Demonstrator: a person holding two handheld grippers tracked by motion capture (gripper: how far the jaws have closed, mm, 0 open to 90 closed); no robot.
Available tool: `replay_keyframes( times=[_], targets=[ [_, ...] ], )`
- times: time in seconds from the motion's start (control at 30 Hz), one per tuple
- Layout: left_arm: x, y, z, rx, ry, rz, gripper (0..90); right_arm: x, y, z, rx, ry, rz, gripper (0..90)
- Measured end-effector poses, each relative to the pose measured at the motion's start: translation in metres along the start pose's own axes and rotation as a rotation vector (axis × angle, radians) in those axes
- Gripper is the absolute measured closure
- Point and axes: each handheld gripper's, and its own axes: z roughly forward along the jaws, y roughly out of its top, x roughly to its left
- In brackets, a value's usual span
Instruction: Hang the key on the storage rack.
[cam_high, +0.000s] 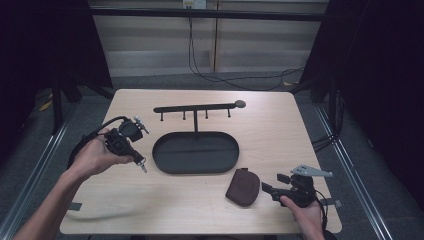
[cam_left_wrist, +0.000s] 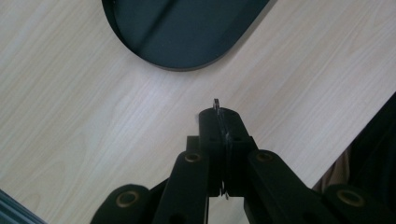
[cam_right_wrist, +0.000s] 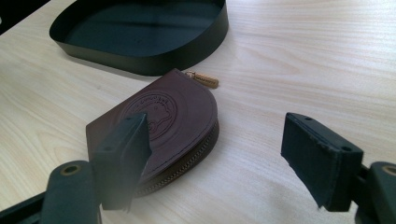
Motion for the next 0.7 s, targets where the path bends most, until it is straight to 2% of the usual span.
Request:
replay_keyframes(
  times=[0.1,0.23,0.5,0.7],
  targets=[
    [0.000,0.003,-0.003,-0.010,0.005,-0.010,89.3,0.000,0.000,0.000,-0.002,0.004,-0.004,22.9],
    [0.001,0.009,-0.009,-0.018,0.005,-0.001,89.3,0.001,0.000,-0.001,-0.009,0.002,-0.014,21.2],
    [0.002,0.019,-0.012,-0.011,-0.009,0.005,89.3,0.001,0.000,-0.001,-0.010,0.002,-0.017,15.7],
    [0.006,0.026,-0.018,0.001,0.006,-0.001,89.3,0.001,-0.001,-0.001,-0.011,0.002,-0.020,15.3]
  ],
)
